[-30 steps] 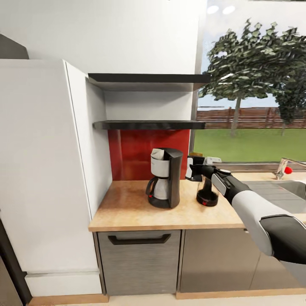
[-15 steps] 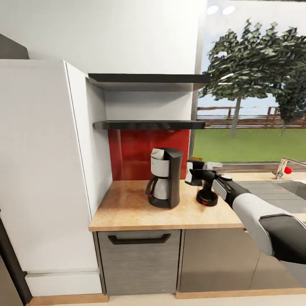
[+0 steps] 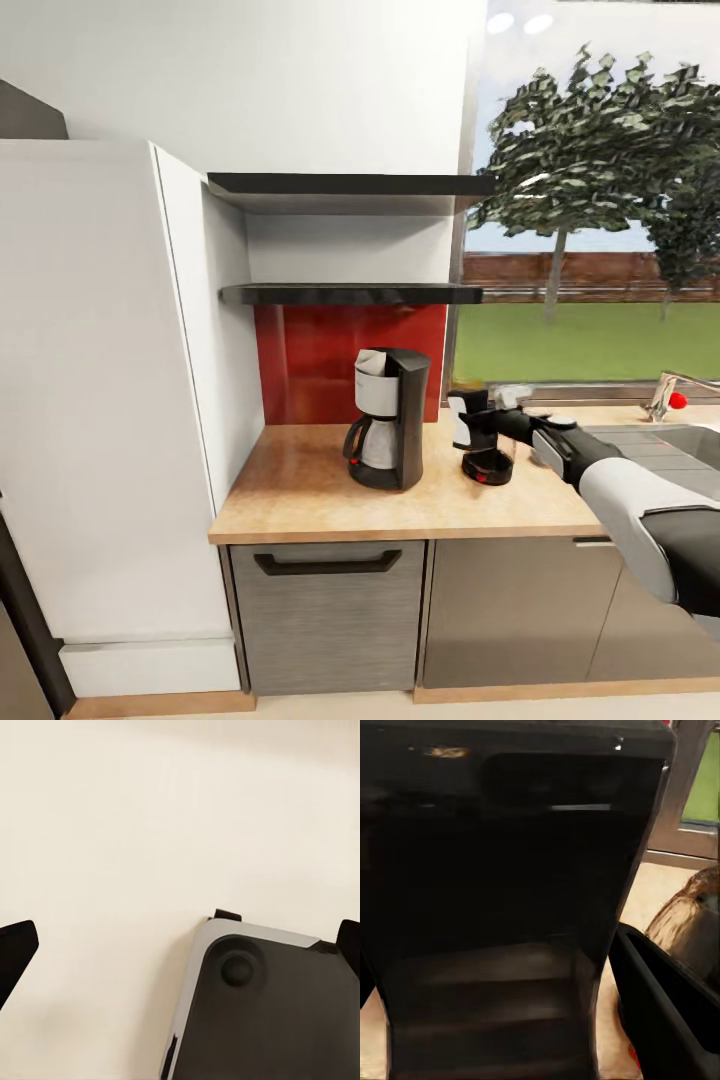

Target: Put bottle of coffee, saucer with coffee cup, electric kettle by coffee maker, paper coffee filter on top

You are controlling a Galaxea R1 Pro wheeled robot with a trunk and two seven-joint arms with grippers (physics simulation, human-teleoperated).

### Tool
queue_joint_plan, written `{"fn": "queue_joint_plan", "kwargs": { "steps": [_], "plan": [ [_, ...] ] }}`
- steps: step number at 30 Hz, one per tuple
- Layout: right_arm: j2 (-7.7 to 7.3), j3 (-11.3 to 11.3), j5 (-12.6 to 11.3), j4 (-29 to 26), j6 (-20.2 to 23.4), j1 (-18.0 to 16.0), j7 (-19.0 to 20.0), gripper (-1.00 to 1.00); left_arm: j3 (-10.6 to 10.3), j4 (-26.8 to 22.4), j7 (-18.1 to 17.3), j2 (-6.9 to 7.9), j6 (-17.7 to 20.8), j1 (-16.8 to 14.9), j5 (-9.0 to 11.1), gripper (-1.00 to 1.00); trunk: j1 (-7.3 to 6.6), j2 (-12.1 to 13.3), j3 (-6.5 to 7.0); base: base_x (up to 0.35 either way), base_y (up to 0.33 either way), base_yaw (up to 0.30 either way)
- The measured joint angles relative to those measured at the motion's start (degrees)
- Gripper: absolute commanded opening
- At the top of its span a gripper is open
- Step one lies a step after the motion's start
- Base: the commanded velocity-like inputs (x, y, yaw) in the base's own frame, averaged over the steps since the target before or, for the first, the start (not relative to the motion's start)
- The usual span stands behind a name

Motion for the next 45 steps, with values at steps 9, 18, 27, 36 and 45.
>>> {"fn": "queue_joint_plan", "kwargs": {
  "steps": [9, 18, 27, 36, 45],
  "plan": [
    [0.11, -0.05, 1.13, 4.58, -2.88, 0.01, 0.04, -1.0, 0.0, -0.44, 0.0, 0.0, 0.0, 0.0, 0.0, 1.0, 0.0, 0.0, 0.0, 0.0, 0.0, 0.0],
    [0.42, 0.01, 1.09, 8.1, -3.69, 0.03, 6.84, -1.0, 0.0, -1.64, 0.0, 0.0, 0.0, 0.0, 0.02, 1.0, 0.0, 0.0, 0.0, 0.0, 0.0, 0.0],
    [0.75, -0.18, 1.04, 10.25, -3.97, 0.05, 7.19, -1.0, 0.0, -1.65, 0.18, 0.0, 0.07, 0.0, 0.01, 1.0, 0.01, 0.01, 0.01, -0.029, 0.027, 0.0],
    [0.75, -0.14, 1.04, 10.36, -3.97, 0.06, 7.2, -1.0, -0.01, -1.65, 0.21, 0.0, 0.06, 0.0, 0.01, 1.0, 0.0, 0.01, 0.01, -0.075, 0.246, 0.0],
    [0.75, -0.04, 1.01, 10.37, -3.97, 0.07, 7.17, -1.0, -0.01, -1.66, 0.21, 0.0, 0.07, -0.02, 0.01, 1.0, 0.0, 0.01, 0.01, -0.001, 0.327, 0.0]
  ]
}}
